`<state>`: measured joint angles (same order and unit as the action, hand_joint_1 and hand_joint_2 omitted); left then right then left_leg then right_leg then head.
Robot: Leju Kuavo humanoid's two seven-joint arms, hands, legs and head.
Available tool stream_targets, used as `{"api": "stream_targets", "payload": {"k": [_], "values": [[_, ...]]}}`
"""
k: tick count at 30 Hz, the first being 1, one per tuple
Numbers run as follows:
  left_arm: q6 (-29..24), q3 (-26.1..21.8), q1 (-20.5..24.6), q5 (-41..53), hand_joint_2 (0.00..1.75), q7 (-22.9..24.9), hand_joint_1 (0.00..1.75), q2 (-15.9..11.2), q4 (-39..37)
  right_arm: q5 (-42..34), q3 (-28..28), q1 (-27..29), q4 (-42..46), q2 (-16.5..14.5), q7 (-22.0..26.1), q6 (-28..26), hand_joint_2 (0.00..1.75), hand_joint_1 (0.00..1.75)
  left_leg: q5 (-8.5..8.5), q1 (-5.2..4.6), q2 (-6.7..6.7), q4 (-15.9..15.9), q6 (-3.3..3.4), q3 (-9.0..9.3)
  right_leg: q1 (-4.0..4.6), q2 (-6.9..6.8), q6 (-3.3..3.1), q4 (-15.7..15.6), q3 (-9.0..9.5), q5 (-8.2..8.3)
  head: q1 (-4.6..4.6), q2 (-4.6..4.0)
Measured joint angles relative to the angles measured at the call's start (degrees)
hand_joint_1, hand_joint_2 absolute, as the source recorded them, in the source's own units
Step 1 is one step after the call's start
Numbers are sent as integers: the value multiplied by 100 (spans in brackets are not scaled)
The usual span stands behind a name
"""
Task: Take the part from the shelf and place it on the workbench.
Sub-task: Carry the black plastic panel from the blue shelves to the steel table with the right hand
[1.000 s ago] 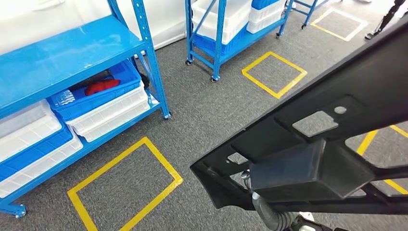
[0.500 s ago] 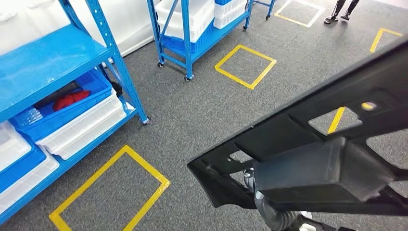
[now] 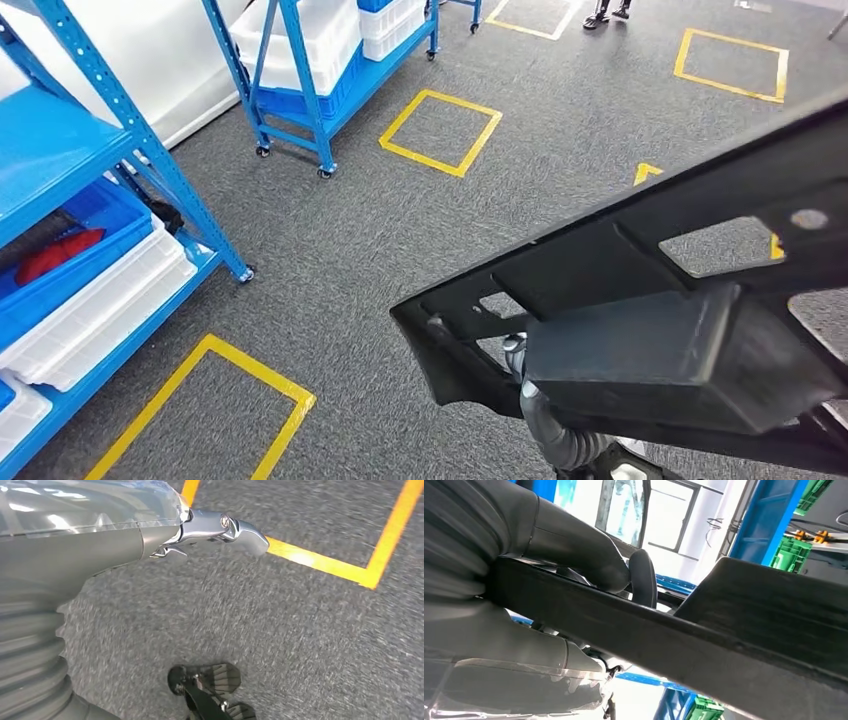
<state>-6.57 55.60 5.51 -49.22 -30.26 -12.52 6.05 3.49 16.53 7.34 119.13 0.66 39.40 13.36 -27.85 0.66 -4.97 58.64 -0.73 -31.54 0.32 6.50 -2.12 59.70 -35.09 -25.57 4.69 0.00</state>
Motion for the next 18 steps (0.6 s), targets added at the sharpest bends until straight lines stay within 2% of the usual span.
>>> {"api": "stream_targets", "payload": {"k": [2, 3, 4, 6, 7, 8, 9, 10, 11, 12, 14, 15, 17, 18], "values": [[1, 3, 2, -1, 175, -27, 0, 2, 0, -10, 31, -23, -24, 6, 0, 18, 175, 175, 37, -11, 106, -78, 27, 33, -31, 116, 84, -19, -31, 34, 1, 0], [1, 4, 9, -1, 175, -36, 0, 4, 0, -12, 42, -31, -30, 10, 0, 19, 175, 175, 67, -6, 173, -133, 55, 62, -25, 52, 116, 4, -45, 17, 0, 0], [1, 5, 13, -1, 175, -40, 0, 7, 0, -13, 55, -46, -35, 16, 1, 19, 175, 175, 97, 3, 249, -188, 87, 91, -15, -81, 146, 102, -94, -52, 0, 0], [3, 11, 3, -1, 175, -46, 0, 13, 0, -14, 84, -83, -52, 29, 1, 21, 175, 175, 124, -2, 401, -249, 123, 121, -14, -435, 197, 614, -340, -350, -1, 0], [7, 19, -8, -1, 175, -50, 0, 14, 0, -10, 97, -95, -65, 38, 1, 22, 175, 175, 120, -9, 483, -249, 131, 123, -34, -527, 226, 974, -523, -516, 0, 0], [17, 30, -17, -1, 175, -58, 0, 17, 0, -3, 108, -100, -80, 49, 1, 19, 175, 175, 112, -12, 564, -246, 130, 124, -60, -572, 255, 1273, -677, -616, -1, 0], [30, 42, -22, -1, 175, -69, 0, 22, 0, 4, 115, -100, -96, 62, 1, 10, 175, 175, 100, -12, 644, -242, 125, 127, -88, -601, 284, 1412, -751, -620, 0, 0], [40, 56, -21, -1, 175, -83, 0, 30, 0, 13, 121, -100, -110, 74, 1, -8, 175, 175, 85, -9, 718, -235, 114, 134, -117, -630, 311, 1341, -717, -522, 0, 0], [45, 71, -19, -1, 175, -95, 0, 44, 0, 22, 127, -103, -123, 85, 1, -33, 175, 175, 65, -5, 784, -224, 99, 146, -141, -683, 333, 1055, -565, -346, -1, 0], [37, 86, -18, -1, 175, -103, 0, 58, 0, 29, 132, -112, -137, 92, 1, -58, 175, 175, 41, -5, 841, -211, 74, 163, -153, -805, 344, 651, -352, -185, 0, 0], [11, 113, -19, -1, 175, -106, 0, 91, 0, 38, 137, -152, -173, 98, 1, -90, 175, 175, -12, -25, 942, -189, 13, 196, -127, -1021, 298, 66, -40, -20, -1, 0], [0, 121, -20, -1, 175, -101, 0, 108, 0, 38, 137, -181, -193, 101, 1, -99, 175, 175, -34, -37, 991, -186, -21, 214, -103, -1068, 258, -42, 12, -23, 0, 0], [-19, 136, -13, -1, 175, -55, 0, 158, 0, 71, 136, -223, -235, 109, 1, -154, 175, 175, -63, -37, 1098, -198, -86, 258, -74, -952, 171, -53, 9, -24, 0, 0], [-43, 142, -6, -1, 175, 1, 0, 185, 0, 118, 136, -229, -254, 112, 1, -205, 175, 175, -91, -24, 1087, -182, -116, 275, -77, -894, 136, -73, 19, -17, 1, 0]]}}
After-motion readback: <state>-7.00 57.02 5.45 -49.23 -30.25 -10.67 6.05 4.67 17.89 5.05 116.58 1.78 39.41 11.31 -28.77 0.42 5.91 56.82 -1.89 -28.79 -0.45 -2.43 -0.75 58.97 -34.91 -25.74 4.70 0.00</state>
